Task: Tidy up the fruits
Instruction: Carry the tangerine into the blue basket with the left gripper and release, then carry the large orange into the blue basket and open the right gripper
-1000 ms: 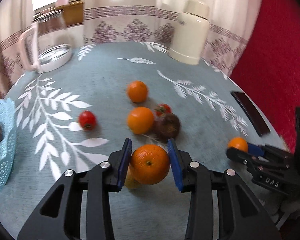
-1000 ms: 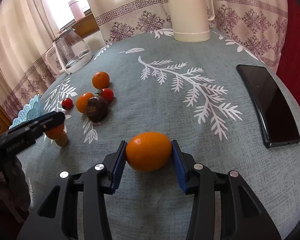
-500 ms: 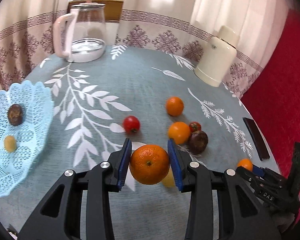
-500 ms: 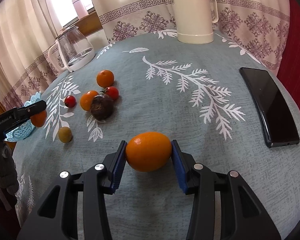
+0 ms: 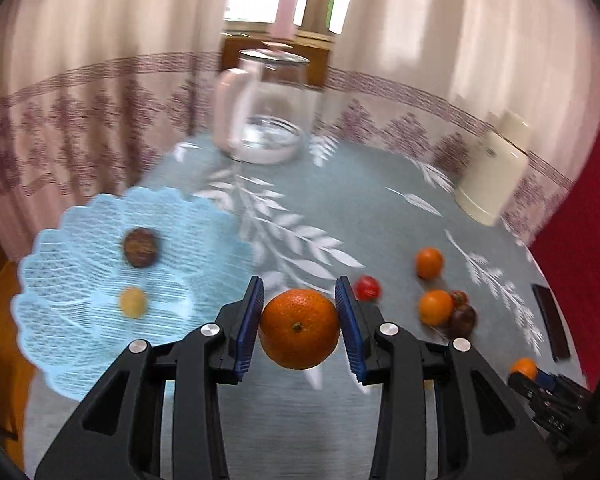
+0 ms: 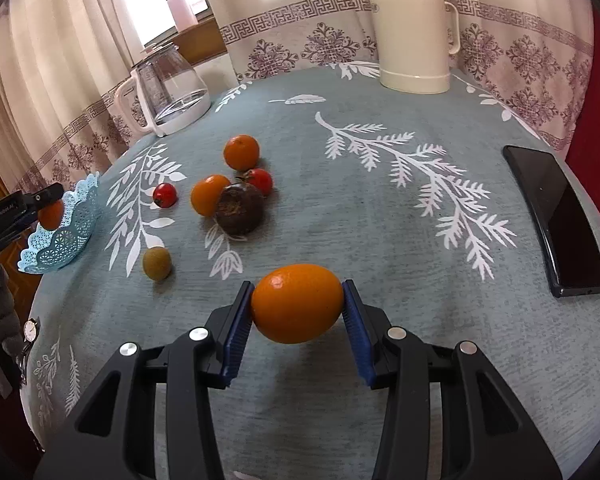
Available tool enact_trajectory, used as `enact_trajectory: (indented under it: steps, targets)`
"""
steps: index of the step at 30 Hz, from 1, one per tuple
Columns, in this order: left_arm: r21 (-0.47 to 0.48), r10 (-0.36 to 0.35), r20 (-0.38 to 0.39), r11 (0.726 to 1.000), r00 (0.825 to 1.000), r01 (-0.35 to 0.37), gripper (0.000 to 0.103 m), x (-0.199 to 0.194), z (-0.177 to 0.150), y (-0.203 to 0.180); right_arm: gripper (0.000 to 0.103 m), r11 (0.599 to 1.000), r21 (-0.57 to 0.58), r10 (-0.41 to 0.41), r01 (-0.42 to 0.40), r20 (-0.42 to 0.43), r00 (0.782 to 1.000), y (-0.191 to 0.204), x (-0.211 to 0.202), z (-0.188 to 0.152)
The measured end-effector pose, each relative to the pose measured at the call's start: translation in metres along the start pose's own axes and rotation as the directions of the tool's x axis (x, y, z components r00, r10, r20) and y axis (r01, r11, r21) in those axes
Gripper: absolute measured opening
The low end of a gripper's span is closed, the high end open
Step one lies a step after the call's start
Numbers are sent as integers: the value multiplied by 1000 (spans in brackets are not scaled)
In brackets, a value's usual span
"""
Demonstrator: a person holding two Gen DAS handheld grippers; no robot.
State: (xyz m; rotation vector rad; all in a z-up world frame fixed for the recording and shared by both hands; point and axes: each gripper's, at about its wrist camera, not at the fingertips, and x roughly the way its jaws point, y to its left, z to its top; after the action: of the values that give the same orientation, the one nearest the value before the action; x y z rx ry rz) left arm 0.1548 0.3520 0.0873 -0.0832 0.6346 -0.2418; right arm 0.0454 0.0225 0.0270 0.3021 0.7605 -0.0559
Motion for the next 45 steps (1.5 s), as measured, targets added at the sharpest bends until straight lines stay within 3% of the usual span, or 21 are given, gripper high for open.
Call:
enact_trajectory:
  steps: [10,20,23,30,36,45]
  targets:
    - [-79,162,52,984,985,-158,38,-18,3,57,45,1000,-29,11,-11,-5,1000,18,0,-1]
    - [-120,185,62,977,981,-176,40,-28,4,82,45,997,-70,24,-25,-8,1000,42,0,2]
    - [-133,186,70,975,980,-176,58,-32,6,86,45,995,-90,41,-41,-6,999,55,1,6]
    - [-157,219,105,967,970,-201,82,-44,9,94,45,978,-168,126,-121,16,992,105,2,27]
    - [-181,247,133,958,960,-221,94,-56,11,102,45,946,-237,233,-221,22,972,167,9,47]
    - [-215,287,160,944,945,-250,95,-69,14,116,45,885,-307,357,-349,-33,934,253,29,55]
